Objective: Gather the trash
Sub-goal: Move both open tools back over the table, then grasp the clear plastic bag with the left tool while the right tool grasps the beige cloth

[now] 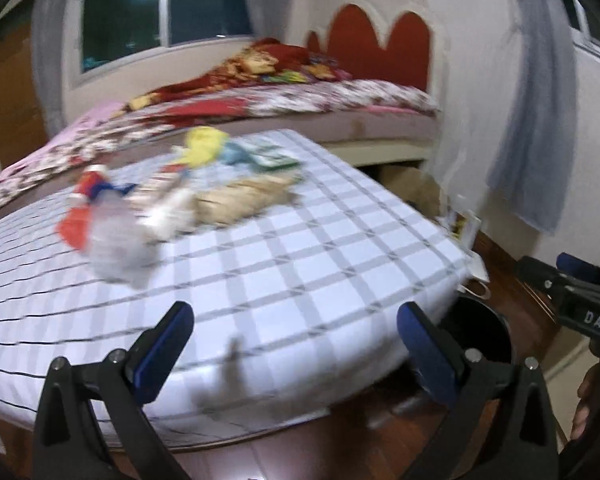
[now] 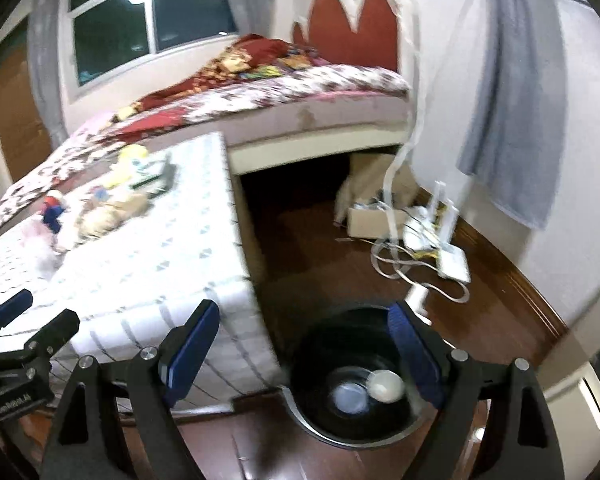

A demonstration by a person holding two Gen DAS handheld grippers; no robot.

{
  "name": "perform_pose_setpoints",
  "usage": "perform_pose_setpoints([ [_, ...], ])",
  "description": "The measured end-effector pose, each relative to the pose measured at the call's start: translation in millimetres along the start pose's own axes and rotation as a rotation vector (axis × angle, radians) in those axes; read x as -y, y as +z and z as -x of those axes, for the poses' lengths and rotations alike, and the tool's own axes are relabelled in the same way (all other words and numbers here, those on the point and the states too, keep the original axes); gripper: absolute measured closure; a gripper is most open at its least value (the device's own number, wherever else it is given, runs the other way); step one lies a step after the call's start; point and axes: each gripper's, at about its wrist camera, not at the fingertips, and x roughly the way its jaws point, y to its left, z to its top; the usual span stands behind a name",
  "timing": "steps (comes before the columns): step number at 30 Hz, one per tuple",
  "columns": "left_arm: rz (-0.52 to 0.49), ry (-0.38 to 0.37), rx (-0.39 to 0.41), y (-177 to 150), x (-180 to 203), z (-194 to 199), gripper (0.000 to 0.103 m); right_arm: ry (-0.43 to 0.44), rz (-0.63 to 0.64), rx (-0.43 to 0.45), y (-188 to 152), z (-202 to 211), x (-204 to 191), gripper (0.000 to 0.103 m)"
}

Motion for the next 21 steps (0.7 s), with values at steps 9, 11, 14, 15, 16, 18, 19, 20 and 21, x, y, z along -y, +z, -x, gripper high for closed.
perform_pose_setpoints([
  [9, 0.122, 0.161, -0.007, 8, -107, -6, 0.001, 0.169, 0.152, 0.017, 29, -23, -108, 0.015],
  [11, 0.157, 0.163, -0.003, 12, -127, -13, 0.001, 0.187, 0.182, 0.016, 34, -29, -126, 0.015],
  [14, 0.200, 0.166, -0.008, 18, -147, -24, 0.001, 0.206, 0.231, 0.008, 42, -43, -151, 0.015],
  [15, 0.211, 0.162, -0.009, 20, -149, -27, 0.001, 0.210, 0.246, 0.001, 44, -49, -158, 0.015],
  [16, 0.226, 0.151, -0.011, 23, -153, -32, 0.001, 0.213, 0.258, -0.008, 47, -56, -165, 0.015],
  [18, 0.242, 0.135, -0.017, 28, -157, -40, 0.001, 0.212, 0.276, -0.025, 53, -70, -175, 0.015],
  [19, 0.242, 0.127, -0.024, 30, -157, -46, 0.001, 0.214, 0.280, -0.035, 56, -77, -179, 0.015],
  [20, 0.238, 0.120, -0.034, 32, -157, -52, 0.002, 0.218, 0.283, -0.049, 59, -86, -183, 0.015],
  [21, 0.233, 0.115, -0.047, 33, -156, -59, 0.002, 0.222, 0.284, -0.059, 62, -93, -186, 0.015],
])
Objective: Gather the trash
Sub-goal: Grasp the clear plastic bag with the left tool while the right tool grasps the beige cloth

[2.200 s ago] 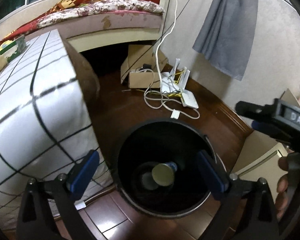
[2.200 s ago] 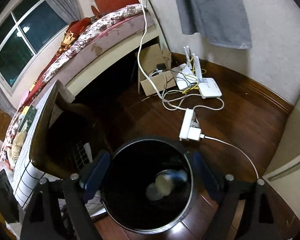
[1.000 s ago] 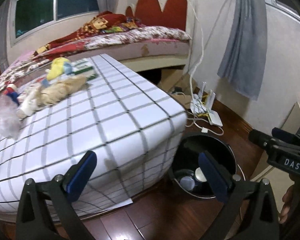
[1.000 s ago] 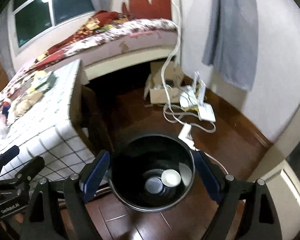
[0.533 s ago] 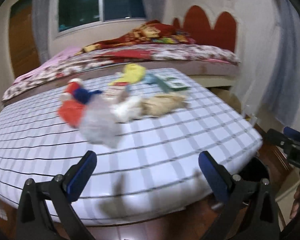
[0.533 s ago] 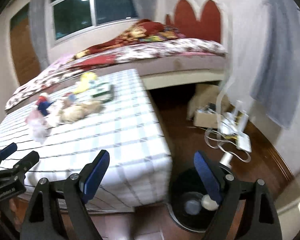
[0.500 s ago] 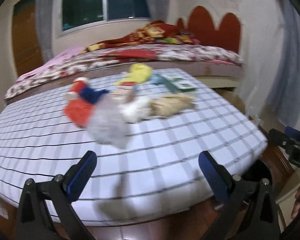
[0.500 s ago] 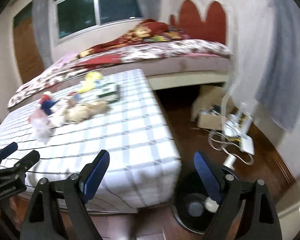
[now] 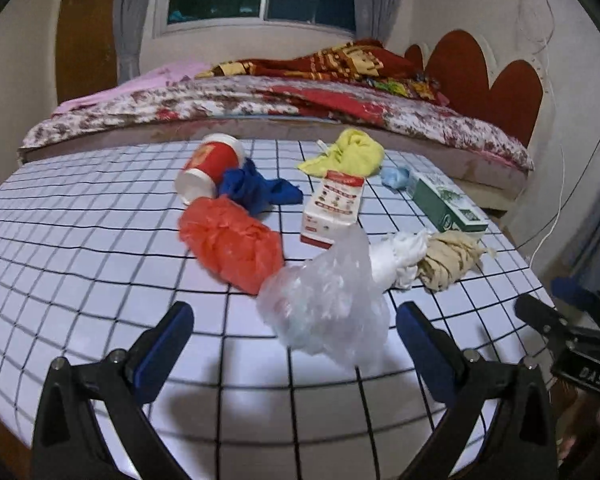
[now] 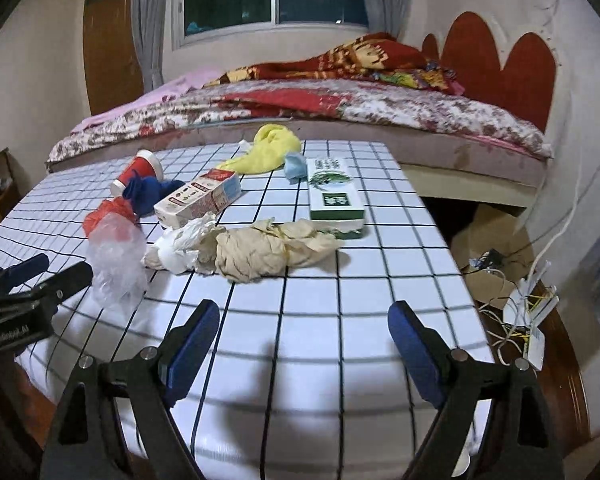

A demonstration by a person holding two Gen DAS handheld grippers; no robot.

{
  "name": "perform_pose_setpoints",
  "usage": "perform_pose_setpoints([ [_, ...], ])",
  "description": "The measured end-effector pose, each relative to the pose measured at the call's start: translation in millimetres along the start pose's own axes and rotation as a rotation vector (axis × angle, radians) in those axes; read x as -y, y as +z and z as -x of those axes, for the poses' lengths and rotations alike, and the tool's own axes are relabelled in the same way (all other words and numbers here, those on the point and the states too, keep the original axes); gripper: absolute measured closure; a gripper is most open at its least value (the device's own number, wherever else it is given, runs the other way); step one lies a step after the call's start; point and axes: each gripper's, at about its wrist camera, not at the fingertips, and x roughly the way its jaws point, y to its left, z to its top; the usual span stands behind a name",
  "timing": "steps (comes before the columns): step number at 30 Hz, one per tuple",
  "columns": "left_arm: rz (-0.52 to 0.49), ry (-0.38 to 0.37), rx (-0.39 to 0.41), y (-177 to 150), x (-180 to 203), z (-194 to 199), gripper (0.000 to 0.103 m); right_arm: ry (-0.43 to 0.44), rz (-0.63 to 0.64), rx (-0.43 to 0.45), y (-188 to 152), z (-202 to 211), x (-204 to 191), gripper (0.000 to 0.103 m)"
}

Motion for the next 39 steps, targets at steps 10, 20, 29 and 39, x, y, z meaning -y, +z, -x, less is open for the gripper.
perform_pose_setpoints([
  [10, -0.007, -0.010, -0.097, 5, 2, -39, 0.020, 0.060, 0.011, -0.104, 36, -72, -17, 0.016],
  [20, -0.003, -0.042, -0.104, 1, -2, -42, 0.044, 0.143, 0.025, -0.150, 32, -91, -23, 0.072],
  [29, -0.021, -0.064, -0.041, -6, 2, -12, 0.046, 0.167, 0.010, -0.068, 19, -50, -15, 0.085],
  [39, -0.079, -0.081, 0.013, -18, 26, 22, 0.046, 0.143, -0.056, 0.044, -7, 20, 21, 0.085],
])
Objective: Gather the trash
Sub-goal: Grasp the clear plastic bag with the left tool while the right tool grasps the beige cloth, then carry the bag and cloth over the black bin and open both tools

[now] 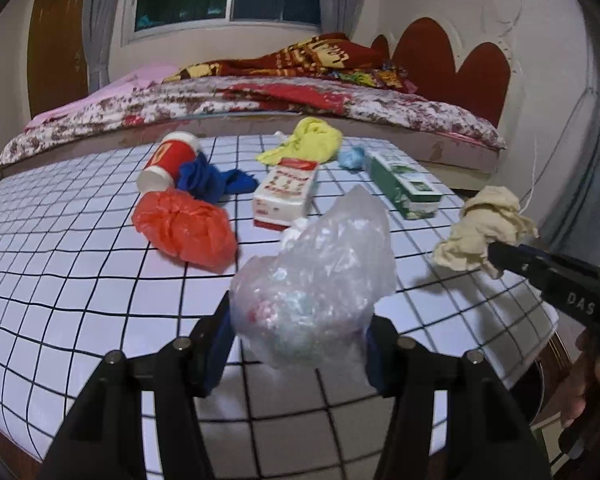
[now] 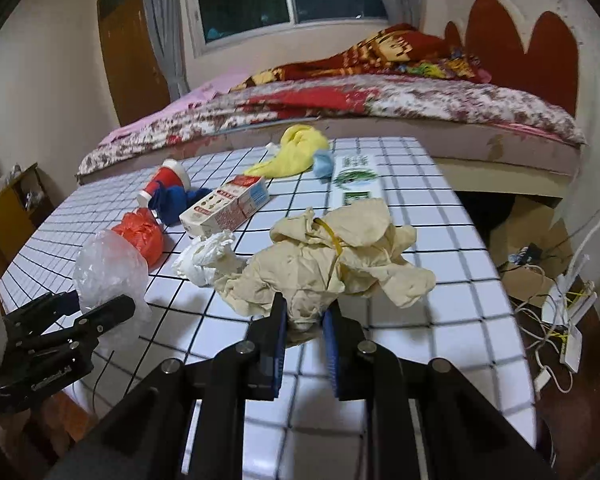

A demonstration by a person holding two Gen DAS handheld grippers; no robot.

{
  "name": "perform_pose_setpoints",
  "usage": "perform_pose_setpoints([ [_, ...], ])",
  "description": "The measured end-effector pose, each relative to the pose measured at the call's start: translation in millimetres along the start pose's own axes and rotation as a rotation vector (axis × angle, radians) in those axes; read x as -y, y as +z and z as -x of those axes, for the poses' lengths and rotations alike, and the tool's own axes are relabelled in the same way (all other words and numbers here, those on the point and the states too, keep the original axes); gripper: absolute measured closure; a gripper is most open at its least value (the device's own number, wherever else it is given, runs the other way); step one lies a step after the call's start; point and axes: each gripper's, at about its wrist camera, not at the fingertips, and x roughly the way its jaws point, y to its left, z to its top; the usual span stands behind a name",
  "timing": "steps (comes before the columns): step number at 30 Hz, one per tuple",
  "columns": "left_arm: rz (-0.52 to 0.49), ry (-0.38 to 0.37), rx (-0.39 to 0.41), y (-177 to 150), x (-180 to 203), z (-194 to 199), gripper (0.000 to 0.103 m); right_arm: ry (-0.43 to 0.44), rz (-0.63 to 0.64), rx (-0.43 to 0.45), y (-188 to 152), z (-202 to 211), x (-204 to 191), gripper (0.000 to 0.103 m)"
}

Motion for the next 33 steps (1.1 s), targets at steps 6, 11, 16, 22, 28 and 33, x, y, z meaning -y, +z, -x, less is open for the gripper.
perform_pose_setpoints([
  [6, -0.039, -0.029, 0.036, -4, 29, 18, 0.046, -0.035, -0.048, 0.051, -14, 46, 25, 0.085],
  [11, -0.087, -0.071, 0.036, -9, 57, 25, 0.046, -0.072, -0.084, 0.076, -29, 81, 45, 0.085],
  [16, -0.125, -0.121, 0.028, -16, 85, 33, 0.046, -0.113, -0.126, 0.084, -49, 112, 69, 0.084],
  [22, -0.180, -0.190, 0.019, -25, 125, 41, 0.046, -0.160, -0.169, 0.072, -74, 138, 93, 0.084],
  [28, -0.224, -0.244, 0.001, -37, 159, 46, 0.046, -0.201, -0.211, 0.063, -96, 159, 113, 0.084],
  [33, -0.260, -0.284, -0.014, -48, 186, 50, 0.046, -0.235, -0.245, 0.062, -114, 178, 133, 0.084],
])
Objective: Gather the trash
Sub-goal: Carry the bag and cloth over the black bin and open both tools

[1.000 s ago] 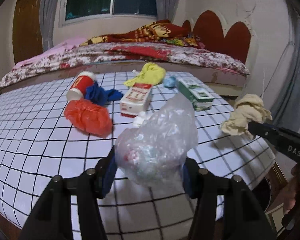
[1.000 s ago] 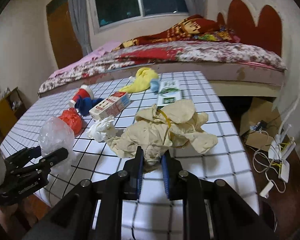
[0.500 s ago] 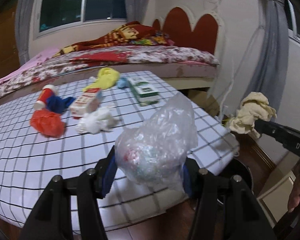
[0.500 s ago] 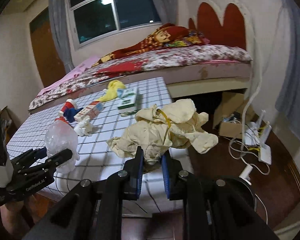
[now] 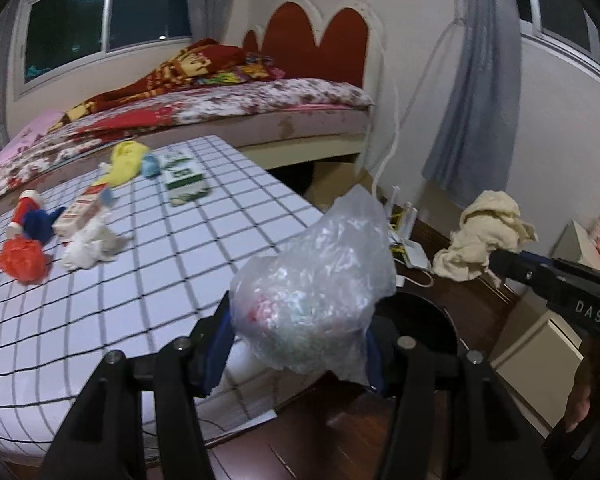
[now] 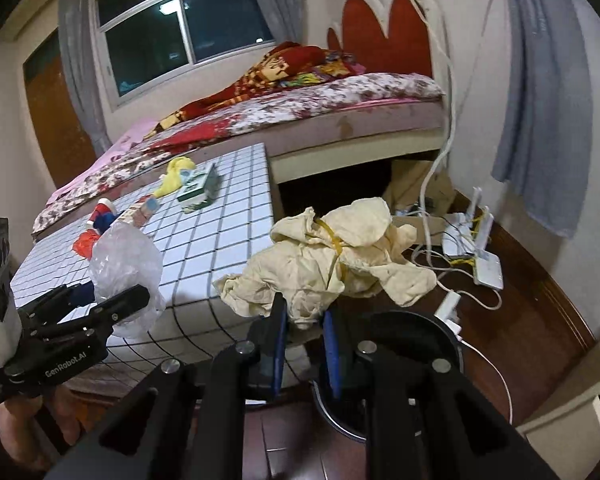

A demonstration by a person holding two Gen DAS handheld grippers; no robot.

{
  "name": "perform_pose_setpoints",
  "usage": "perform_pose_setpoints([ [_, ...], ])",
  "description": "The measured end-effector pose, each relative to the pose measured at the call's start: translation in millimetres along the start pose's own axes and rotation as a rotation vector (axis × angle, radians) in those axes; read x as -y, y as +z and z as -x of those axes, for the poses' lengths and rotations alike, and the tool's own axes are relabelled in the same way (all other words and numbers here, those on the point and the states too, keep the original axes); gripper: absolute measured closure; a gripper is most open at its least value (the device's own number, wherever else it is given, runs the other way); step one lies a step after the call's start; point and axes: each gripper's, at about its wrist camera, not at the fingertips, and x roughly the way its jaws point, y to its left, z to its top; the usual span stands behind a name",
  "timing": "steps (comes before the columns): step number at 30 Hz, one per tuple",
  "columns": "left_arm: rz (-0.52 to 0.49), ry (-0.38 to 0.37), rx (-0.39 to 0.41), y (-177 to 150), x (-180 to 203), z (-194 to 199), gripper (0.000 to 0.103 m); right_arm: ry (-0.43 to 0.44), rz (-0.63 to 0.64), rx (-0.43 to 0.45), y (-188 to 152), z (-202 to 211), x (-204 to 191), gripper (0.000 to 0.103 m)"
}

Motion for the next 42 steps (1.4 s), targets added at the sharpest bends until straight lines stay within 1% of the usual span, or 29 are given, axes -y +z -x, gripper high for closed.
perform_pose_setpoints([
  [6, -0.032, -0.051, -0.038, -7, 31, -12, 0.046, -0.034, -0.028, -0.018, -12, 7, 27, 0.084],
  [11, -0.063, -0.102, -0.076, -17, 56, -27, 0.046, -0.052, -0.031, -0.065, -25, 4, 49, 0.084],
  [14, -0.078, -0.136, -0.105, -22, 71, -40, 0.046, -0.055, -0.027, -0.107, -35, -6, 65, 0.084],
  [18, -0.080, -0.166, -0.153, -29, 85, -66, 0.046, -0.059, -0.013, -0.171, -47, -29, 83, 0.084],
  [20, -0.080, -0.163, -0.174, -33, 89, -79, 0.046, -0.063, -0.016, -0.200, -53, -41, 91, 0.084],
  [23, -0.069, -0.166, -0.229, -42, 96, -103, 0.046, -0.067, -0.034, -0.252, -62, -63, 105, 0.084],
  [31, -0.090, -0.163, -0.300, -52, 106, -143, 0.046, -0.042, 0.007, -0.356, -75, -108, 115, 0.084],
  [38, -0.110, -0.184, -0.371, -53, 114, -169, 0.046, 0.003, 0.029, -0.406, -80, -139, 124, 0.084],
  [41, -0.114, -0.187, -0.404, -49, 117, -184, 0.045, 0.006, 0.019, -0.413, -86, -148, 132, 0.084],
  [42, -0.110, -0.193, -0.403, -48, 117, -186, 0.043, -0.003, 0.024, -0.417, -89, -151, 134, 0.083],
])
